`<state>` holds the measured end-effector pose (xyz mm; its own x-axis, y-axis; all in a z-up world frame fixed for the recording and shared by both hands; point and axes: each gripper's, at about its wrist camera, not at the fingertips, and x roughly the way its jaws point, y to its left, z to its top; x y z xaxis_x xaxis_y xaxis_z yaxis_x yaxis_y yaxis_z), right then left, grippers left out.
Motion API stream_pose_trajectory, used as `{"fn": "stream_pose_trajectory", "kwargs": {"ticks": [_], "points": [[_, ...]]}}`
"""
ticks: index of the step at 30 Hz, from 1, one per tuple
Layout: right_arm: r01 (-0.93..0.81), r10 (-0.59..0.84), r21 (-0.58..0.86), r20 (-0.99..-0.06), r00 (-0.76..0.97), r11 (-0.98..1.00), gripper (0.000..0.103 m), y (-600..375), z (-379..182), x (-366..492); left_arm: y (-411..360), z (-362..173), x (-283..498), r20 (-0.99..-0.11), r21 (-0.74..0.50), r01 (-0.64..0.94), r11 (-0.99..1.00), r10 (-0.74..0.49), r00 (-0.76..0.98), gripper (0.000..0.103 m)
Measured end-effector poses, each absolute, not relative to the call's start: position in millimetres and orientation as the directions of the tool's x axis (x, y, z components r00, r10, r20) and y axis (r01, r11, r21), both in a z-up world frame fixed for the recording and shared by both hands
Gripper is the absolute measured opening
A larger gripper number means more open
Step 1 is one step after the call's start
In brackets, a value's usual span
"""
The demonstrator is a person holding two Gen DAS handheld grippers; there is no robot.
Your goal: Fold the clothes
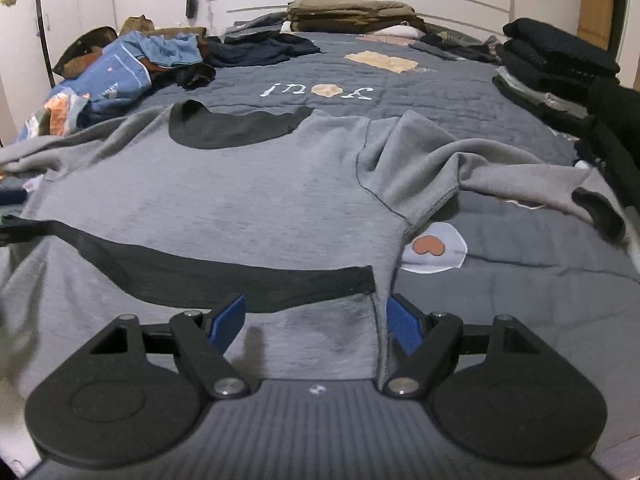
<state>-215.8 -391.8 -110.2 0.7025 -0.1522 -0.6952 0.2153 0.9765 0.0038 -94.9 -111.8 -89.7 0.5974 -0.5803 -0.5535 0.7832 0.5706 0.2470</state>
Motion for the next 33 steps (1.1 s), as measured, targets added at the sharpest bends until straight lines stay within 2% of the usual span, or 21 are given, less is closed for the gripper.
{"fn": "stream_pose_trajectory", "kwargs": {"ticks": [6,7,9,10,11,13,22,26,28,33], "points": [[0.154,-0.166,-0.078,-0.68,0.715,0.985,0.073,-379,-115,-210,-115,-91,-97,-0.564,0.25,0.792,0.557,-0.581,0.587,0.05],[0.153,-0.174,-0.092,-0.687,0.706,0.984,0.069,-378,-118,-207,-115,-91,-97,-0.565,0.252,0.793,0.554,-0.581,0.586,0.05],[0.169,-0.164,-0.063,-0.7,0.696,0.984,0.051,-383,-122,-205,-115,-92,-97,-0.564,0.251,0.793,0.555,-0.581,0.586,0.05],[0.177,-0.159,-0.048,-0.706,0.691,0.983,0.031,-386,-124,-203,-114,-92,-97,-0.564,0.251,0.792,0.556,-0.581,0.587,0.05],[0.185,-0.153,-0.034,-0.712,0.686,0.982,0.019,-388,-126,-202,-114,-92,-96,-0.565,0.25,0.791,0.558,-0.58,0.587,0.05],[0.23,-0.151,0.02,-0.699,0.699,0.973,0.006,-399,-123,-202,-113,-92,-96,-0.565,0.25,0.787,0.563,-0.575,0.591,0.05],[0.425,-0.189,0.285,-0.596,0.78,0.859,0.004,-447,-109,-222,-103,-88,-89,-0.554,0.251,0.758,0.602,-0.553,0.622,0.05],[0.439,-0.199,0.282,-0.602,0.773,0.853,0.004,-451,-112,-221,-84,-82,-76,-0.567,0.217,0.715,0.665,-0.51,0.647,0.05],[0.431,-0.186,0.279,-0.612,0.768,0.858,0.004,-450,-113,-220,-68,-81,-67,-0.601,0.176,0.691,0.701,-0.48,0.64,0.05],[0.418,-0.161,0.285,-0.629,0.761,0.862,0.004,-448,-114,-219,-37,-87,-58,-0.663,0.17,0.648,0.742,-0.4,0.633,0.05]]}}
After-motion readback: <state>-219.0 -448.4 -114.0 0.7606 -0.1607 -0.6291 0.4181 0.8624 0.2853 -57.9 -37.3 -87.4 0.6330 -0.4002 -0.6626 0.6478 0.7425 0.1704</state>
